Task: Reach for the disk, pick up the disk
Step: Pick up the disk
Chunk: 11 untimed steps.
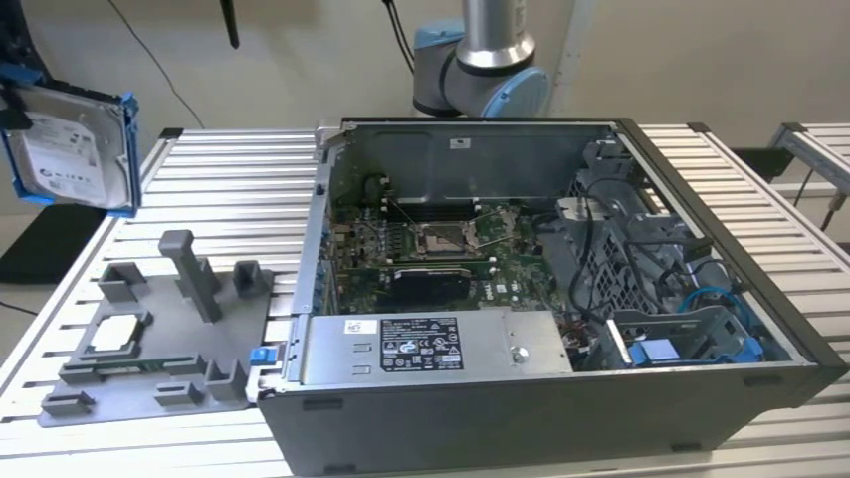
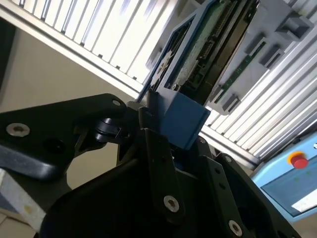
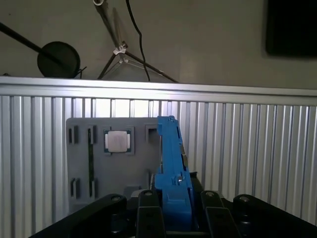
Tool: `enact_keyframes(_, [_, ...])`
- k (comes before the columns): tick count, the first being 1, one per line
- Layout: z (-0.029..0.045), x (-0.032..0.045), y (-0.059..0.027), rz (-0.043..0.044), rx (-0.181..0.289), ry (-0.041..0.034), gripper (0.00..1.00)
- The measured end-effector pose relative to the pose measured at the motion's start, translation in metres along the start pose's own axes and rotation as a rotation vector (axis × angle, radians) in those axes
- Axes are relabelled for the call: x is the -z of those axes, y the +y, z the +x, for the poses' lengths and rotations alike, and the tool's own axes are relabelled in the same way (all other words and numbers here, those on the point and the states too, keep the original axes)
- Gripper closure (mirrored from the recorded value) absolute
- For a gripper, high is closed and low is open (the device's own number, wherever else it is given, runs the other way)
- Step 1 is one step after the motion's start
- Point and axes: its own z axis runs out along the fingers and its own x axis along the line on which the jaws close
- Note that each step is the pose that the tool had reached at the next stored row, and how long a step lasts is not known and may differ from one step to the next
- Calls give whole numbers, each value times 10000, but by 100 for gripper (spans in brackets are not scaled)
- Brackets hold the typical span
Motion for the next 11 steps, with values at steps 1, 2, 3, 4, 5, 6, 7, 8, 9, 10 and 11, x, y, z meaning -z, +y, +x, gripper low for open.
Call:
enact_keyframes(1, [-3,27,1,22,3,0,100])
enact_keyframes(2, [-4,45,2,62,9,1,100])
enact_keyframes(3, [-6,55,2,128,15,3,100])
enact_keyframes(4, [-6,60,2,219,25,4,100])
enact_keyframes(5, [-6,63,1,327,38,6,100])
enact_keyframes(6, [-6,64,1,453,51,6,100])
enact_keyframes(7, [-6,66,2,595,67,9,100])
enact_keyframes(8, [-7,67,2,730,81,11,100])
enact_keyframes(9, [-7,68,2,874,97,14,100])
enact_keyframes(10, [-7,69,1,1034,116,15,100])
enact_keyframes(11, [-7,71,1,1175,134,18,100])
